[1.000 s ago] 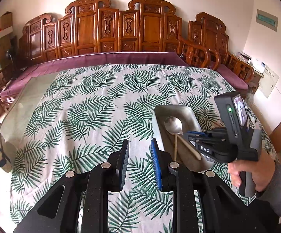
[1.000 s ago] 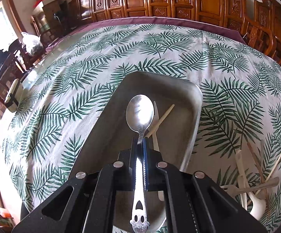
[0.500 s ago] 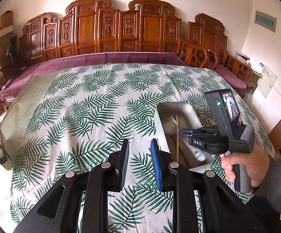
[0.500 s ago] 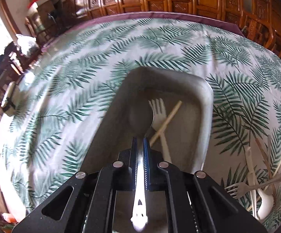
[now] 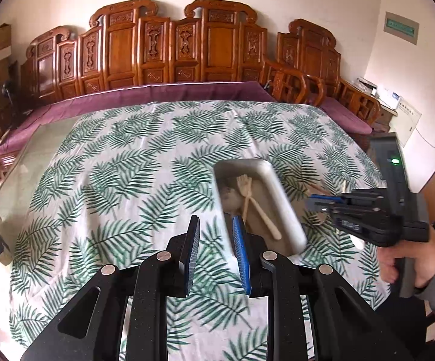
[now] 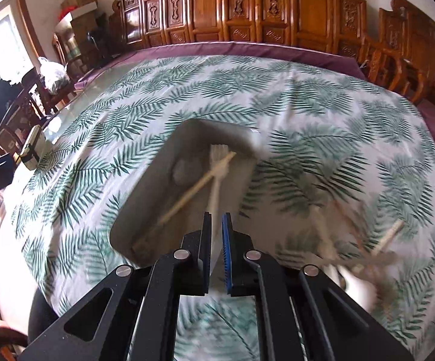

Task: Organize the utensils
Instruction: 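Move the right gripper back over the utensil pile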

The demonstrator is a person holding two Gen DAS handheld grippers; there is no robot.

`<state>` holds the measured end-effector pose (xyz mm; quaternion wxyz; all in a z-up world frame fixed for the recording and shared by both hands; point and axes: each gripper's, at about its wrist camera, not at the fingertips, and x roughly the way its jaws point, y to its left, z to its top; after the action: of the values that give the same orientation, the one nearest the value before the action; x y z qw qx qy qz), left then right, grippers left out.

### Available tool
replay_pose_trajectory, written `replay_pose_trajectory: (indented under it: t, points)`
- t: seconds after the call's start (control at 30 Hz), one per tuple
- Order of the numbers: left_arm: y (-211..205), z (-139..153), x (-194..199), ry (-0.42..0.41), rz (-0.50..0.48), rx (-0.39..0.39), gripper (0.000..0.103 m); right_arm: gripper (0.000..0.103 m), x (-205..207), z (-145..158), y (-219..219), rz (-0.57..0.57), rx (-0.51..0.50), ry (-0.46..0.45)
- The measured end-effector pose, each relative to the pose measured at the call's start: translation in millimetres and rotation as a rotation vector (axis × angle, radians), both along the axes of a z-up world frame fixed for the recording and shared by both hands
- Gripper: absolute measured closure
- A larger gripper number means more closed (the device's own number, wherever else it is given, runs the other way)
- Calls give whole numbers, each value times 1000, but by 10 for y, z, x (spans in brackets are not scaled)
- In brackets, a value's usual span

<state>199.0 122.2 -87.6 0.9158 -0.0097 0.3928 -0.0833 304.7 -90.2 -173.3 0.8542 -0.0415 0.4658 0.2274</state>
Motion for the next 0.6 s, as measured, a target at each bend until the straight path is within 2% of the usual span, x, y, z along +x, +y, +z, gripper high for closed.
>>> replay_pose_trajectory:
  t: [0.2,0.33,0.4,0.47,0.6]
  points:
    - [-364,-15,13,4,-37,-4,81,94,-190,72,-699,-50,-39,-29]
    - [-634,-44,13,7,-69,-5,81,94,-256,38,-1154,-102,-41,-17]
    - [-766,-62,20,10,-83,0,79,90,-299,9,-1309,-115,-44,-13]
    - [-901,-85,21,11,-100,3,73,87,-346,-33,-1443,-122,-40,-6]
    - [-1091,-156,30,26,-124,7,72,87,-372,-160,-1547,-119,-30,17]
